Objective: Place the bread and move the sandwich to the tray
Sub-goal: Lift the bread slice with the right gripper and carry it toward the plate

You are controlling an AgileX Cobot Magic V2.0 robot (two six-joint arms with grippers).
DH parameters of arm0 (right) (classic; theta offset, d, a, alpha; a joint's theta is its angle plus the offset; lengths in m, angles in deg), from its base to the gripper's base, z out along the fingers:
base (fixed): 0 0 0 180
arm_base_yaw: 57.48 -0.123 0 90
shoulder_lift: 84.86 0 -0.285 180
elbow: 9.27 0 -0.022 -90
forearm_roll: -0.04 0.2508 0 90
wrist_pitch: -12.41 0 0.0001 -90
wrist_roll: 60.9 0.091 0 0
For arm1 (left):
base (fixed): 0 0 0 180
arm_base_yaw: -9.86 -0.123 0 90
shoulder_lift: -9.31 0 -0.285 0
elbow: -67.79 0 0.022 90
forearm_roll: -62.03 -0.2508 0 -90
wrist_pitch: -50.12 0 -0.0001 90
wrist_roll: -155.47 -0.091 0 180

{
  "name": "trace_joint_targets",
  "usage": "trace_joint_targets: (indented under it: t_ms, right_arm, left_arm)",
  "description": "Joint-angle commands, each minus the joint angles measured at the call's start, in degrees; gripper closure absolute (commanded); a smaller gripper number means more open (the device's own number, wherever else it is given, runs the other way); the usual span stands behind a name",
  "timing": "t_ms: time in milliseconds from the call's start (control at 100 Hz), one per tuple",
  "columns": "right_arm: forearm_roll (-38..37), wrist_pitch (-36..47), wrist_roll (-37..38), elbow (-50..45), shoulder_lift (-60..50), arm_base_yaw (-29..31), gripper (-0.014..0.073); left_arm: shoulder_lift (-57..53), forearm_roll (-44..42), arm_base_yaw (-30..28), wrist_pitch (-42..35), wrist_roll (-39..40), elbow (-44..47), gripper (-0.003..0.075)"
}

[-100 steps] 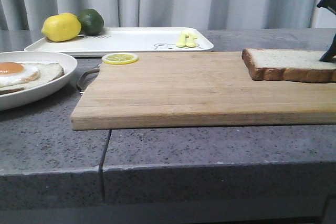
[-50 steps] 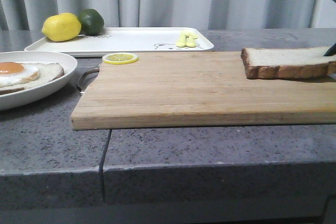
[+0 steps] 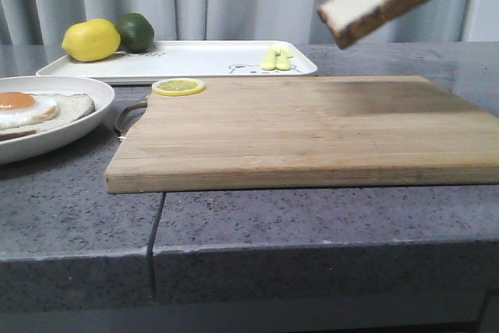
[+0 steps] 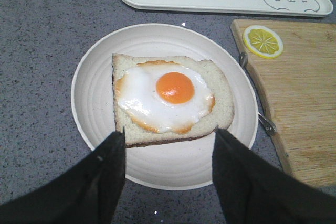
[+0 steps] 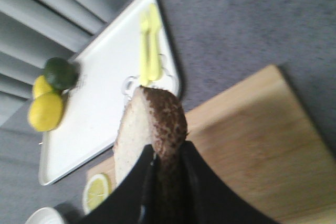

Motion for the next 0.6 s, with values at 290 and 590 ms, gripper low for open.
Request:
trace_joint_targets:
  t_ms: [290,590]
  right_arm:
    - [9.8,16.1,-0.7,7.2,4.3,-20.1,0.0655]
    - [15.1,24.1,-0.7,13.8,17.6,-31.8,0.0655]
  left_arm:
    - [0.2,1.4,0.4,-3.2,-0.2,-2.0,0.0363]
    - [0.2,1.4,0.4,-3.2,-0.2,-2.0,0.0363]
